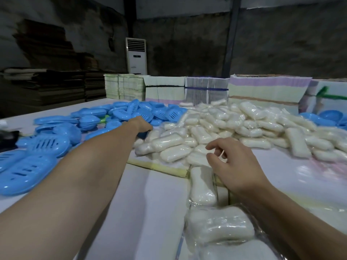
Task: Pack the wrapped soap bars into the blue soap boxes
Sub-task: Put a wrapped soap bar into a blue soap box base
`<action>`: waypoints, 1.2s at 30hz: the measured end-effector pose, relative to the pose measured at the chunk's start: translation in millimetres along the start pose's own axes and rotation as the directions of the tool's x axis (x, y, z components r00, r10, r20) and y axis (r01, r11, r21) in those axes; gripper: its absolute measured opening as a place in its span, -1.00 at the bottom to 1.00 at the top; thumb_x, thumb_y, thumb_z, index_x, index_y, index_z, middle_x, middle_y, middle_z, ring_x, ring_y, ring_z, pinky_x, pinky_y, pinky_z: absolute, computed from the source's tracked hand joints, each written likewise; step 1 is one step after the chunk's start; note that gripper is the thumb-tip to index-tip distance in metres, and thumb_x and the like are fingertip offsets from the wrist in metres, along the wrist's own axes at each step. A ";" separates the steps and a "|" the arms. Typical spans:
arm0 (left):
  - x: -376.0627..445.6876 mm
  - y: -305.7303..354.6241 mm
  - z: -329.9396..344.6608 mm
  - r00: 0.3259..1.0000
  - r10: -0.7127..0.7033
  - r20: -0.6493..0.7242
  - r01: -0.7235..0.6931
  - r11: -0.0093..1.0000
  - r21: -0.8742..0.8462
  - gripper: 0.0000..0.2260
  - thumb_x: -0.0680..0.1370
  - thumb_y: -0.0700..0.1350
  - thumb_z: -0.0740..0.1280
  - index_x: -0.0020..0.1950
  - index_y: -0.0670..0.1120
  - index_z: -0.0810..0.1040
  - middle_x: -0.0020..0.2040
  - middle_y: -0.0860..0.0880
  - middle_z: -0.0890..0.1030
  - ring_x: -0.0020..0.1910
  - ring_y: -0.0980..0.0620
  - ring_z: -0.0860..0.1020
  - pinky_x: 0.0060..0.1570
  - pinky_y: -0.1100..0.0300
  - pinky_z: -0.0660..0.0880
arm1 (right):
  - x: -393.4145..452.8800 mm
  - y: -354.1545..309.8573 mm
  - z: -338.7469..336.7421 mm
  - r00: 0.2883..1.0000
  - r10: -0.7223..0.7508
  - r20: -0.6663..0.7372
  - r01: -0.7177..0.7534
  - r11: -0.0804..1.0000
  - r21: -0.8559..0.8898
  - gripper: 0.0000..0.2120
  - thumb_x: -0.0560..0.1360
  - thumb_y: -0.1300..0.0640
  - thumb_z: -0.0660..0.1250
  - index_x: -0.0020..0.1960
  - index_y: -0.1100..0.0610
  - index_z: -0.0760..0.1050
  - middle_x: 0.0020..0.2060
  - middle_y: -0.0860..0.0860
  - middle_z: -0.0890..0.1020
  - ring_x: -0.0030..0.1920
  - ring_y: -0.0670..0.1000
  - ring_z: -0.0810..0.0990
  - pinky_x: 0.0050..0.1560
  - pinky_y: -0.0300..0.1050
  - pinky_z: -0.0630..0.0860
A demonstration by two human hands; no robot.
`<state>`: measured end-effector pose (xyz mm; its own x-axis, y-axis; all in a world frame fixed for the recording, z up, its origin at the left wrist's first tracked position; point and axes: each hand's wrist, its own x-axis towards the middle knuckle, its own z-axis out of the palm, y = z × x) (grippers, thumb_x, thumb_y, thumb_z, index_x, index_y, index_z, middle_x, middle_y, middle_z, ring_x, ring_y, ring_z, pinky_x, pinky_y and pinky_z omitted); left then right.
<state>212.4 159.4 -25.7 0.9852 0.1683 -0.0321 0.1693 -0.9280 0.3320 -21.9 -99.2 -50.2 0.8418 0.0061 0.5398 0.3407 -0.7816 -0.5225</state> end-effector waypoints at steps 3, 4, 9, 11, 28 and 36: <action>0.2 0.2 -7.9 1.000 -0.017 0.019 0.018 0.999 -0.031 -0.42 0.51 0.09 0.42 0.41 -0.16 0.36 0.22 -0.14 0.44 0.10 -0.12 0.44 0.06 0.04 0.40 | 0.5 0.7 0.1 1.000 -0.002 -0.016 0.002 1.000 0.003 -0.88 0.49 0.04 0.30 0.00 -0.13 0.54 -0.17 -0.14 0.53 -0.06 -0.09 0.47 -0.07 -0.10 0.41; 0.3 0.1 -9.2 1.000 -0.019 0.018 0.020 0.999 -0.027 -0.39 0.50 0.08 0.42 0.44 -0.16 0.34 0.26 -0.14 0.43 0.11 -0.11 0.43 0.05 0.04 0.40 | 0.7 0.9 0.3 1.000 -0.004 -0.016 0.004 1.000 -0.001 -0.88 0.49 0.04 0.30 0.00 -0.13 0.54 -0.17 -0.14 0.53 -0.07 -0.10 0.47 -0.07 -0.10 0.41; 2.3 2.1 -9.3 0.993 0.076 -0.091 -0.065 0.991 0.114 -0.25 0.46 0.06 0.42 0.58 -0.03 0.18 0.45 -0.19 0.35 0.35 -0.17 0.40 0.13 -0.01 0.45 | 1.7 2.7 1.2 1.000 0.012 -0.021 -0.012 1.000 -0.004 -0.89 0.48 0.04 0.31 -0.03 -0.14 0.53 -0.18 -0.15 0.53 -0.08 -0.12 0.46 -0.04 -0.08 0.44; 1.7 5.4 -10.1 0.978 0.140 -0.157 -0.113 0.978 0.174 -0.26 0.50 0.13 0.36 0.60 0.08 0.12 0.52 -0.23 0.21 0.41 -0.24 0.35 0.18 -0.06 0.44 | 2.3 3.4 0.7 0.999 0.021 -0.032 -0.020 1.000 0.008 -0.90 0.47 0.03 0.30 -0.04 -0.15 0.53 -0.18 -0.16 0.53 -0.07 -0.13 0.46 -0.05 -0.09 0.44; -185.1 109.8 19.3 0.706 0.669 -0.231 -0.572 0.347 -0.744 -0.53 0.20 0.16 0.46 -0.03 0.21 0.27 -0.05 -0.02 0.55 -0.30 0.15 0.55 -0.31 0.29 0.48 | 12.3 12.0 -59.7 0.902 0.226 -0.369 -0.131 0.955 0.264 -0.84 0.50 0.14 0.29 -0.07 -0.10 0.58 -0.20 -0.11 0.64 -0.18 -0.19 0.55 -0.22 -0.42 0.41; -230.3 98.7 56.7 0.537 0.839 -0.094 -0.725 0.402 -0.559 -0.52 0.21 0.23 0.51 -0.03 0.17 0.35 -0.06 0.05 0.62 -0.19 0.05 0.59 -0.10 0.00 0.59 | 8.7 24.3 -85.2 0.882 0.325 -0.341 -0.229 0.929 0.292 -0.80 0.51 0.17 0.28 -0.13 -0.11 0.58 -0.18 -0.17 0.64 -0.09 -0.14 0.59 0.04 -0.08 0.55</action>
<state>3.7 10.2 -38.9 0.6683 -0.6567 0.3495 -0.6612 -0.3091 0.6836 -41.9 -171.3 -2.0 0.7106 -0.4613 0.5313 0.2454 -0.5452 -0.8016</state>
